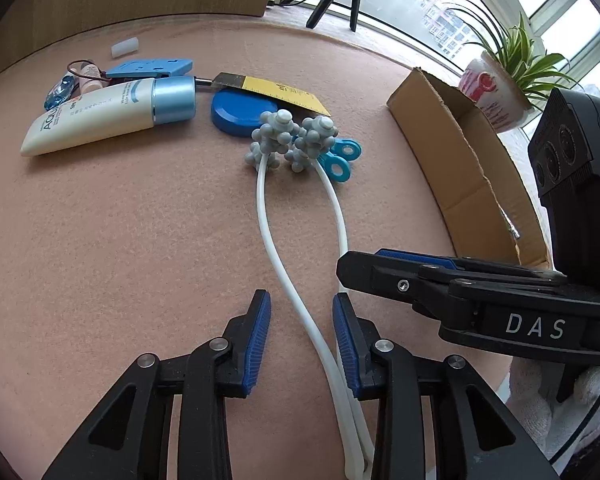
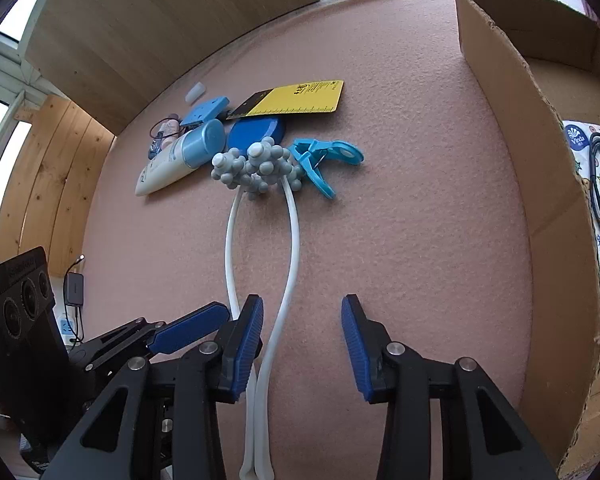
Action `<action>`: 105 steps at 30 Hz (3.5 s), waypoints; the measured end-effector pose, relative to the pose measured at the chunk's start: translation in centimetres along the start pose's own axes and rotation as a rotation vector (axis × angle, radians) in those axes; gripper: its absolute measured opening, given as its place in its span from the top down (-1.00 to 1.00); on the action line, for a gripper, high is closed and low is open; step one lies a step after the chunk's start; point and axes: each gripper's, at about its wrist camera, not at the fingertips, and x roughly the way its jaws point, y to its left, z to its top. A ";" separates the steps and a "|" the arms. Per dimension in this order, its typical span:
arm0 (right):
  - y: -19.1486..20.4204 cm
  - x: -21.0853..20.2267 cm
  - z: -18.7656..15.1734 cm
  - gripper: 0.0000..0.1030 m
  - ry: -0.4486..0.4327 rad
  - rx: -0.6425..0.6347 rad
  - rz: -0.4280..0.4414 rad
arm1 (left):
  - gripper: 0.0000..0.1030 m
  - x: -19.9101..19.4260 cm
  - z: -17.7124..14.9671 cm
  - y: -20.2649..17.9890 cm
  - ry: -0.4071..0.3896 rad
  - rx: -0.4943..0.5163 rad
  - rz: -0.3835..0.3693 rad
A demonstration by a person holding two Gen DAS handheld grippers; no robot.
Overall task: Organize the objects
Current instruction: 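Lower both grippers onto the white massager cord and close them on it, then lift the white massager with both grippers and carry it over the box, then open both grippers to drop the massager into the box, then move both grippers to the remaining pile of bottles and blue items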
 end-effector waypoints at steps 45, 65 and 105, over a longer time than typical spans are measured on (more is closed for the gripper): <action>-4.2 -17.2 2.2 0.91 -0.343 0.061 0.113 | 0.70 -8.8 8.1 -15.9 -0.269 0.199 -0.125; -9.8 -23.9 2.2 0.90 -0.447 0.116 0.028 | 0.83 -5.9 8.9 -25.9 -0.233 0.317 -0.238; -9.6 -17.4 3.4 -0.13 -0.345 0.072 -0.067 | -0.26 -5.5 8.1 -10.5 -0.184 0.026 -0.007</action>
